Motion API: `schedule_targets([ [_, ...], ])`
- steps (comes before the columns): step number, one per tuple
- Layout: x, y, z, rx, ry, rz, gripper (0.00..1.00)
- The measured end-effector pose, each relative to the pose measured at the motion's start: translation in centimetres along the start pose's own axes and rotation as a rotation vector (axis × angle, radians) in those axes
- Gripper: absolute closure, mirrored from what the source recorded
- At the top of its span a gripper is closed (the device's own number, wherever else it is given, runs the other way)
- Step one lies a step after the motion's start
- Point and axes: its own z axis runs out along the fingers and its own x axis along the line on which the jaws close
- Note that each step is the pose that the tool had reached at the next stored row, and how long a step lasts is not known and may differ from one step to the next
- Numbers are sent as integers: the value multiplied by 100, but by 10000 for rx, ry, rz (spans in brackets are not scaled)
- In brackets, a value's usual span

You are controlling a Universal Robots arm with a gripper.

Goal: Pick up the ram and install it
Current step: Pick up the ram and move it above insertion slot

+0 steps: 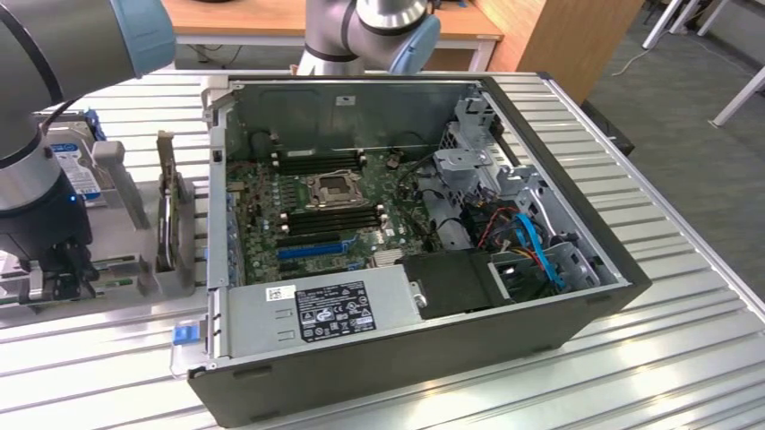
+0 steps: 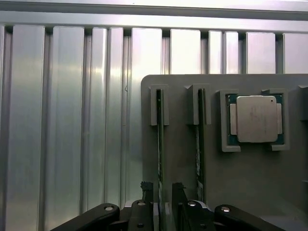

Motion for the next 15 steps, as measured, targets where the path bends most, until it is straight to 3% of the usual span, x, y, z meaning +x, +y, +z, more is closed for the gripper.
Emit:
schedule_targets([
  [15, -18, -1, 18, 0, 0, -1, 71],
])
